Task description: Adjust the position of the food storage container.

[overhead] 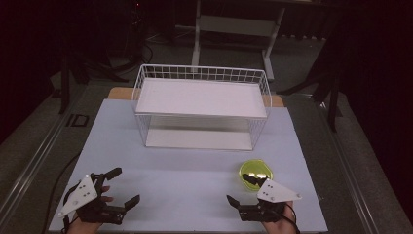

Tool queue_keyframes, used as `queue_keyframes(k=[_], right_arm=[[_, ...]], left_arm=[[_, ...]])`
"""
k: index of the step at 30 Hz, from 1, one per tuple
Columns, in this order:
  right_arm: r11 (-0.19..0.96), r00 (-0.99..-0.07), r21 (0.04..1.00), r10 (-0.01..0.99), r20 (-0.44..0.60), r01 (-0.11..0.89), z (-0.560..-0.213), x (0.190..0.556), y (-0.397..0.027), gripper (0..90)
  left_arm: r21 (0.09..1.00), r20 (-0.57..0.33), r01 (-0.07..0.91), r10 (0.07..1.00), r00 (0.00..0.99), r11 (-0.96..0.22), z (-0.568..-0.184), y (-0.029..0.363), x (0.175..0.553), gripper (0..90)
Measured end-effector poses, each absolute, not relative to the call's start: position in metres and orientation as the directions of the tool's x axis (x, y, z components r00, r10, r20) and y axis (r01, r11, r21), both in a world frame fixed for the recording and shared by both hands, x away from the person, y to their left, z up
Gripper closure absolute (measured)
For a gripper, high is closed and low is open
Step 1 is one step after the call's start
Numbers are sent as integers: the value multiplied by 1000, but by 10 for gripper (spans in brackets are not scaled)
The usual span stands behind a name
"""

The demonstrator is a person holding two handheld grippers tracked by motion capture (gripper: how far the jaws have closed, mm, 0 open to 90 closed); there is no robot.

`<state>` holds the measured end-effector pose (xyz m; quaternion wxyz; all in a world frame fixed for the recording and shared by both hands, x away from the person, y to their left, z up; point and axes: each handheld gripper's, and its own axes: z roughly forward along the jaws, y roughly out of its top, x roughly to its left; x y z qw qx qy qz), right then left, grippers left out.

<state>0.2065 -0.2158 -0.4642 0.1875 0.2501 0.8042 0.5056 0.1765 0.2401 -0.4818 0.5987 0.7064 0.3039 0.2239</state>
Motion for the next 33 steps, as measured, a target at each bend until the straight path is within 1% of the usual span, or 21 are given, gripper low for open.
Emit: queue_keyframes(k=[4,9,13,15,18,21,24,26,27,28,33], right_arm=[[362,-829,914,556,-55,183,-462,204,-212,187],[394,-844,904,531,-79,164,-456,198,-204,155],[377,-840,914,536,-85,148,-445,195,-202,137],[343,-849,928,525,-63,143,-438,195,-203,129],[350,-839,931,533,-111,99,-426,196,-205,126],[349,-834,931,541,-111,102,-420,198,-206,127],[323,-820,940,564,-98,110,-409,206,-212,127],[335,-796,938,590,-137,87,-405,211,-213,126],[335,-796,938,590,-137,87,-405,211,-213,126],[340,-761,938,627,-169,72,-401,217,-214,123],[304,-753,947,646,-125,104,-394,231,-223,141]], left_arm=[[983,-50,160,700,713,-93,-481,241,176,2],[984,-38,148,697,716,-99,-481,240,176,2],[984,-33,145,692,721,-104,-480,239,175,2],[985,-38,144,690,723,-97,-480,239,175,2],[985,-33,139,686,727,-100,-480,238,174,2],[985,-29,138,682,730,-105,-480,237,173,2],[985,-28,135,680,732,-105,-479,237,173,2],[985,-30,136,681,731,-102,-479,237,173,2],[985,-30,136,681,731,-102,-479,237,173,2],[986,-30,134,681,731,-101,-479,237,174,2],[987,-30,131,683,730,-97,-479,238,173,2]])
